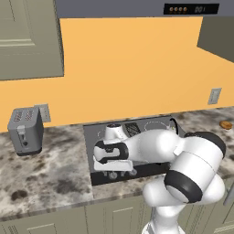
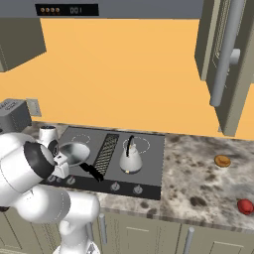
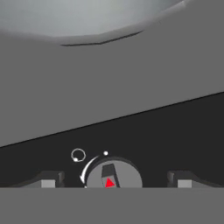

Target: Pick the pan from the cabinet and place it on the stove. Then turn on the stove burner for the pan.

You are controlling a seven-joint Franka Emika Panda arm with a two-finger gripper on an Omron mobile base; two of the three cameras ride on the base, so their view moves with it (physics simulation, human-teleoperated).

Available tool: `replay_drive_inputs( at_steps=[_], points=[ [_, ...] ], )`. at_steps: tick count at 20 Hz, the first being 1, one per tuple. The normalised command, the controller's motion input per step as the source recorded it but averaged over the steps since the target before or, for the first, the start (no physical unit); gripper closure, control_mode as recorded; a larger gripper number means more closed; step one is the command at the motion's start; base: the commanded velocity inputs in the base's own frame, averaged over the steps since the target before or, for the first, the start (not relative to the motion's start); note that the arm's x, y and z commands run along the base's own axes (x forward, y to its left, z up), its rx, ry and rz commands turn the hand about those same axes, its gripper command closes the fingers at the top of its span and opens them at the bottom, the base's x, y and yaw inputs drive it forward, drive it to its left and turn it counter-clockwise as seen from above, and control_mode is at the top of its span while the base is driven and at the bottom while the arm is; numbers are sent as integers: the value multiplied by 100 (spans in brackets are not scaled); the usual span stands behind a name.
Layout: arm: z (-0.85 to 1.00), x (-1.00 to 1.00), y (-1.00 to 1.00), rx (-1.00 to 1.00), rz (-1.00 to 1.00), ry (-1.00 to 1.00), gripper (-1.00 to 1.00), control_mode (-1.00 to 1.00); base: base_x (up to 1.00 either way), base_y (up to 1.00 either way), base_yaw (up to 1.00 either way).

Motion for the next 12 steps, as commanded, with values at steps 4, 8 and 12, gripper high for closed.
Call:
replay_drive_inputs(
  at_steps=[4,8,12],
  points=[
    [-18,-18,0,0,-3,0,-100,-100,0,0,0],
    [-20,-20,0,0,-2,-1,-100,-100,0,0,0],
    [-21,-23,0,0,0,-8,-100,-100,0,0,0]
  ],
)
